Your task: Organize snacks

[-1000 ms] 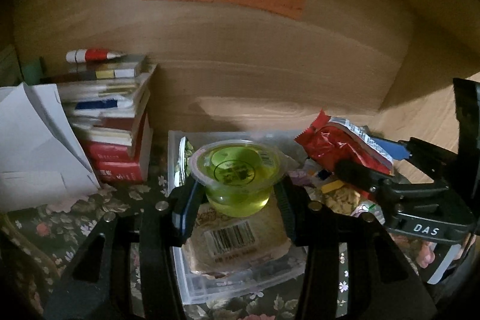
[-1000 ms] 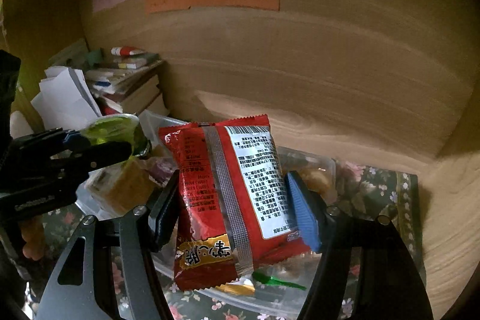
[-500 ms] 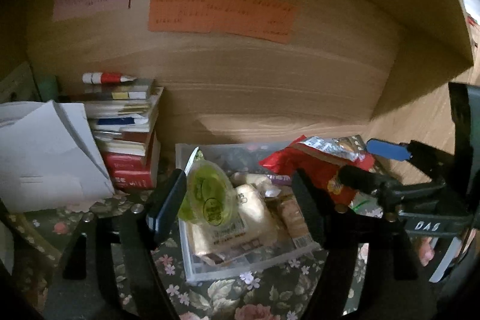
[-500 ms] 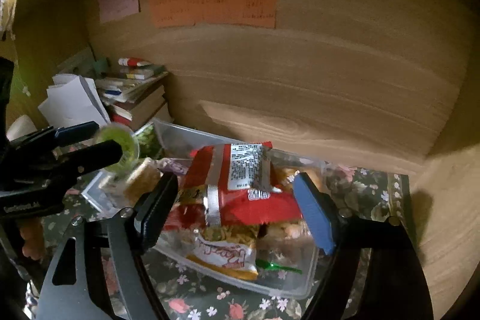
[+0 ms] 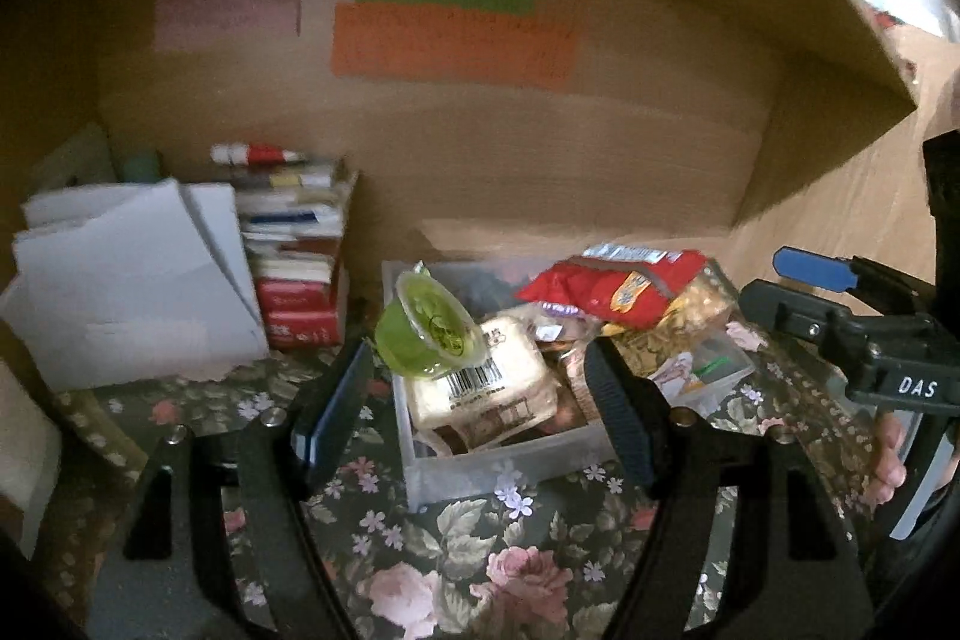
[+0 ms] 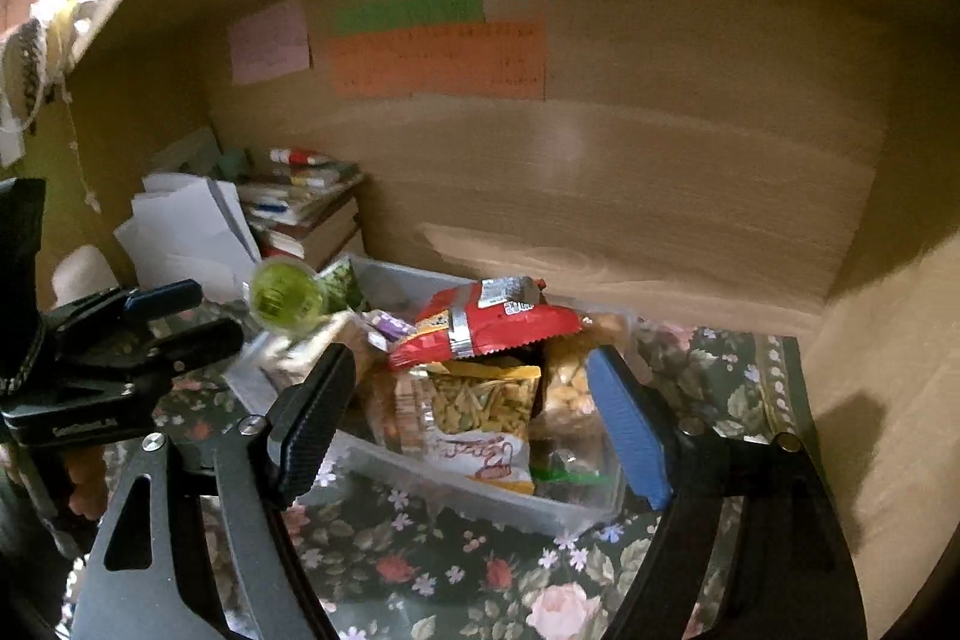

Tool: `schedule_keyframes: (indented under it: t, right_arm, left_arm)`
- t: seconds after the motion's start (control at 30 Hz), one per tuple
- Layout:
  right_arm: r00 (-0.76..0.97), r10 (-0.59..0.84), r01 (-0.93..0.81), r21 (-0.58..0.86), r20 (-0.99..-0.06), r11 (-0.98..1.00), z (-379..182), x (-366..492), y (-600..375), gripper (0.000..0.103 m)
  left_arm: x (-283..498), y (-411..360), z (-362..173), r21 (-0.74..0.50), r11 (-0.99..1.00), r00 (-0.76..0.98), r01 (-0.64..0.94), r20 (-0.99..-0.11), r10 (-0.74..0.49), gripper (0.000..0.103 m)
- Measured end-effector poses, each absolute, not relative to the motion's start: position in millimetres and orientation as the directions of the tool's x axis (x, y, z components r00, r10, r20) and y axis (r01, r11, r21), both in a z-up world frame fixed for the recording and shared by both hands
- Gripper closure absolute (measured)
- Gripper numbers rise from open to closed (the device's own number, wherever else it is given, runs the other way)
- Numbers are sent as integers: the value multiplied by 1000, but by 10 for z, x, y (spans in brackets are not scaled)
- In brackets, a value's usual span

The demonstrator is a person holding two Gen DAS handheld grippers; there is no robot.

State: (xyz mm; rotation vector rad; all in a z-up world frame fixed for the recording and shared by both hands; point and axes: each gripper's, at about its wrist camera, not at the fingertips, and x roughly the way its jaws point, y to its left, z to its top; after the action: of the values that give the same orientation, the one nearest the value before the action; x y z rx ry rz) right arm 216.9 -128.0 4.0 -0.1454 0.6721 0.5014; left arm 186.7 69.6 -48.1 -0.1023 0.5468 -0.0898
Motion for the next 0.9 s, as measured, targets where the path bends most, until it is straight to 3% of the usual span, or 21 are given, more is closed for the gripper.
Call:
schedule_keyframes:
  t: [0.37,0.63,0.9]
  right_arm:
    - [770,441,-471,57,-461,880,485,1514,-1574,25]
    - [807,456,-470,60,-375,881,712,1052,-1687,24]
    - [833,449,-460,46,-325,887,800,762,-1685,5]
  left_arm:
    - [1017,504,47,-75,997,946,26,-322,-49,30]
    - [531,311,280,-55,998,971,22,-235,-35,25]
    - [185,201,383,-46,999,986,6,-167,-13,10]
